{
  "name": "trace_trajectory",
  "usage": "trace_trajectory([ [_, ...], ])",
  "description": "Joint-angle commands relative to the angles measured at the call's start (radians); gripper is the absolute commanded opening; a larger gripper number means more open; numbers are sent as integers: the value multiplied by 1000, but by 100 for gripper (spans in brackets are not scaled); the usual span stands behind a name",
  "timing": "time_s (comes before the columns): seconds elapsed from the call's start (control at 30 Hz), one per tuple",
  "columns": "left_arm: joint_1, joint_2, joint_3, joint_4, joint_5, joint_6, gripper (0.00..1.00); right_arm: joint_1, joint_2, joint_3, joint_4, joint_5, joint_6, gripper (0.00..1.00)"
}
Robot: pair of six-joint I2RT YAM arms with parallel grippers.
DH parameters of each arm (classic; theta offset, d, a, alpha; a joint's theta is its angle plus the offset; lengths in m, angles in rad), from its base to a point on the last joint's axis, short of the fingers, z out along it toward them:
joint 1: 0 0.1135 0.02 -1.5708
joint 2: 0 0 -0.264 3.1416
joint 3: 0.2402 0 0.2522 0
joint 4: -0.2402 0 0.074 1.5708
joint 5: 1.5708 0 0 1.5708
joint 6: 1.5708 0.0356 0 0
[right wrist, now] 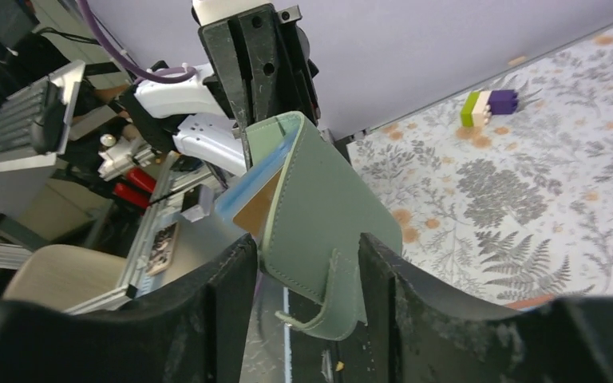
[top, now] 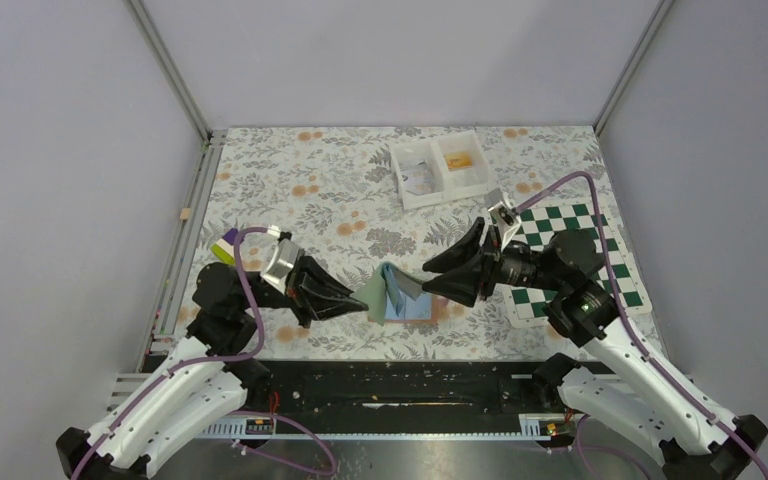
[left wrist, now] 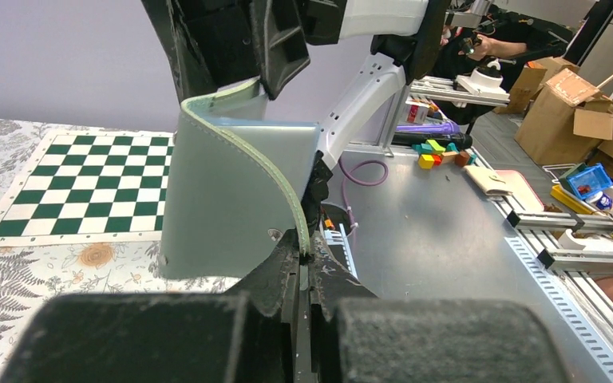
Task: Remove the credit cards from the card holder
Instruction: Open the card holder.
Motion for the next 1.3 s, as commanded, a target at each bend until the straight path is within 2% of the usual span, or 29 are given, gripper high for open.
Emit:
trace_trajectory([
  [0.0, 2, 3, 35, 71, -29, 0, 0, -5, 47, -36, 171, -49, 128, 52],
  [0.1, 2, 5, 28, 76, -41, -5, 0, -5, 55, -39, 146, -30, 129, 37],
  [0.2, 4, 8, 20, 49, -100, 3, 0, -5, 49, -17, 77, 18, 106, 2],
  [0.23, 4, 11, 21, 32, -124, 11, 0, -6, 44, -3, 30, 50, 94, 0],
  [0.37, 17, 36, 30, -60, -262, 30, 2, -6, 24, 31, -73, 111, 111, 0],
  [0.4, 24, 41, 35, -93, -300, 44, 10, -6, 16, 36, -88, 125, 126, 0],
  [0.43, 33, 47, 39, -127, -337, 55, 25, -5, 11, 44, -110, 137, 137, 0],
  [0.5, 56, 60, 35, -145, -391, 47, 46, -5, 10, 73, -172, 178, 158, 0],
  [0.63, 89, 83, -11, -18, -351, -32, 62, -6, 33, 121, -321, 274, 198, 0],
  [0.73, 88, 89, -61, 66, -349, -85, 82, -6, 72, 141, -383, 299, 227, 0],
  [0.93, 87, 135, -79, 104, -384, -157, 97, -5, 142, 145, -371, 292, 300, 0],
  [1.27, 53, 163, -93, 88, -520, -160, 99, -5, 156, 108, -280, 363, 426, 0],
])
